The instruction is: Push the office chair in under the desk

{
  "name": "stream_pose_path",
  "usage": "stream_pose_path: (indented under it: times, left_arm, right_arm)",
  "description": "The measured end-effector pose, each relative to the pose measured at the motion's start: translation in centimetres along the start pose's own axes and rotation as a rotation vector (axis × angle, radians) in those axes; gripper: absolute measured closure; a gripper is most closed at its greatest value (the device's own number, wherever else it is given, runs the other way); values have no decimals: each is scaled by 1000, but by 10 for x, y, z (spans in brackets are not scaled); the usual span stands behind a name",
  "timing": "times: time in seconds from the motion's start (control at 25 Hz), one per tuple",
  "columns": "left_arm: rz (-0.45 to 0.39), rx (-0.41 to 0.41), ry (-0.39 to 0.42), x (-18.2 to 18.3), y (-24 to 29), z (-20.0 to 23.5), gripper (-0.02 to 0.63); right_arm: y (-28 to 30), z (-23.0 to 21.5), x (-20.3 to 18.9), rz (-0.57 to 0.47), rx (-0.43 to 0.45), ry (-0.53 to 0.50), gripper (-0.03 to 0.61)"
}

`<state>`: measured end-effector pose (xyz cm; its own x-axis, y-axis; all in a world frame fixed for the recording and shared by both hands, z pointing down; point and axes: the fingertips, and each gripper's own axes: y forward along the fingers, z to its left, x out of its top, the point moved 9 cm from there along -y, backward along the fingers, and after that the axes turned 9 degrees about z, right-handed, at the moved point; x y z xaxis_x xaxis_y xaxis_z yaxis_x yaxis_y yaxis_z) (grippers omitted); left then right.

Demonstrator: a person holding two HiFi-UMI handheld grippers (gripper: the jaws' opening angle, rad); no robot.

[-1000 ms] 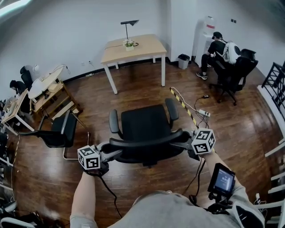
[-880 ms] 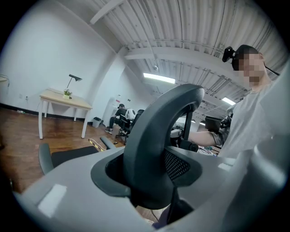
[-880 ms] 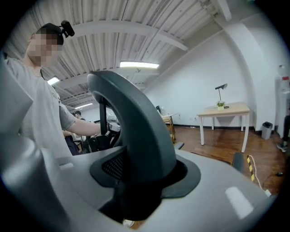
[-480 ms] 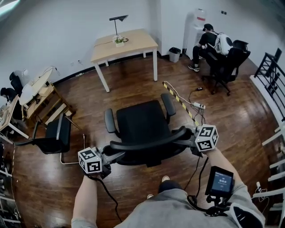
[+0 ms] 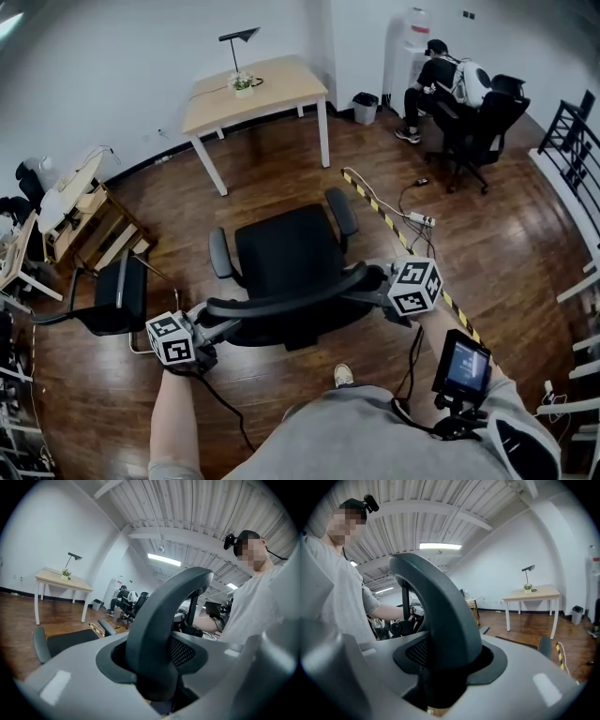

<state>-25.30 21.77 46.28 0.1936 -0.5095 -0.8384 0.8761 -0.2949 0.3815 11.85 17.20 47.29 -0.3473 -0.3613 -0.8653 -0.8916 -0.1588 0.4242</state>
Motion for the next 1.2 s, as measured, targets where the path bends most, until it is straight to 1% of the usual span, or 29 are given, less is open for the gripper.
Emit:
stream_pose_path:
  times: [0.2,0.44,0.64,0.84,1.08,1.2]
  left_arm:
    - [-18,5,-28,19,-1,32,431]
    - [-26,7,-46,38,6,58,434]
    - [-27,-2,-30,58,11,86,442]
    - [-31,-28,13,71,18,101,454]
    - [-45,-50,23,84,18,151,462]
    - [-49,-65,30,97,17,182,462]
  right_arm:
    - [15,-30,23,5,11,1,364]
    - [23,-62,40,12,33,7,364]
    - [34,-90,55,15,36,13,364]
    - [38,-106,61,4,23,9,364]
    - [65,-141,77,12,9,27,365]
    - [80,-161,90,14,-7,33,365]
